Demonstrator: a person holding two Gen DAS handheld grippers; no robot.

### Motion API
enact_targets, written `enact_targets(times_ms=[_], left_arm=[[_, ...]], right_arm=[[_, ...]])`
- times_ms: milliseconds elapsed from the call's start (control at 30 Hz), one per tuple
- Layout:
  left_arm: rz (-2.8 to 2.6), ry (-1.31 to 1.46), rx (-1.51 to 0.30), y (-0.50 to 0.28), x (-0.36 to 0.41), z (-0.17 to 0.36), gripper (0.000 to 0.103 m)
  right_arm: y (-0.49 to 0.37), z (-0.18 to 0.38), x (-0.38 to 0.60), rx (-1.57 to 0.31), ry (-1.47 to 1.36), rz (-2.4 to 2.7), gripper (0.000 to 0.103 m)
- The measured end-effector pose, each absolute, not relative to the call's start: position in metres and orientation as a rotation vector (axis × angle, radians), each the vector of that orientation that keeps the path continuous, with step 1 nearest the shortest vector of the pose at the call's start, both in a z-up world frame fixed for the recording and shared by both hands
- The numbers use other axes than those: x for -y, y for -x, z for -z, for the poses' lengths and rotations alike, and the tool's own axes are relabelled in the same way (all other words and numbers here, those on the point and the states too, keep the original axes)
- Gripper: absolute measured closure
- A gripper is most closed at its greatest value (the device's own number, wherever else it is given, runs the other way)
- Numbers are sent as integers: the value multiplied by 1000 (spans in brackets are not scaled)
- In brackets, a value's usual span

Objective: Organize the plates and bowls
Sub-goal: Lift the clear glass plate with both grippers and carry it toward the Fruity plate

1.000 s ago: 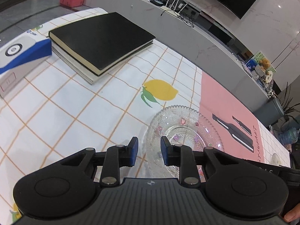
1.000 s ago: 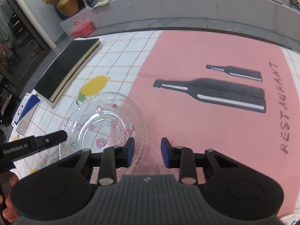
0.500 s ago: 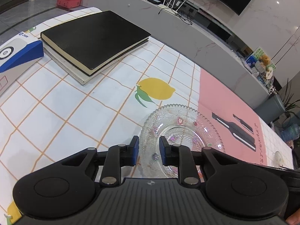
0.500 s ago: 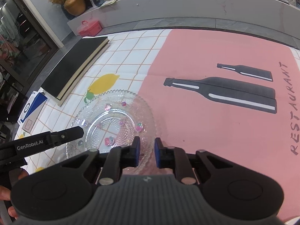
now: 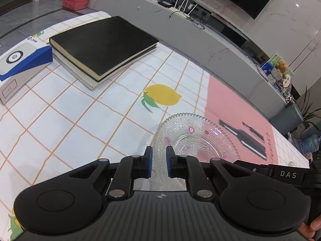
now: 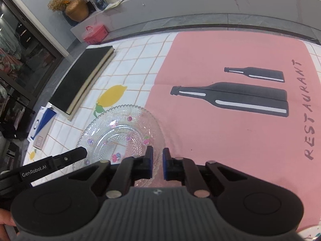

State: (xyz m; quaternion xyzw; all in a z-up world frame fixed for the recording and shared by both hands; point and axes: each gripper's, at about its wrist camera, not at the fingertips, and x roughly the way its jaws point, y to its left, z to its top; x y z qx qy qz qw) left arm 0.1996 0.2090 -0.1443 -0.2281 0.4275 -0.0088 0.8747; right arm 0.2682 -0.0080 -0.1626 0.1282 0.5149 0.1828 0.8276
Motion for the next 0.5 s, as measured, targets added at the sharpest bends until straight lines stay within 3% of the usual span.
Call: enact_targets(times_ms=[500], left_arm=[[110,453,-848,-171,-166,83,89]], right_arm=[[-213,107,67,-1020,-365,-345,97]])
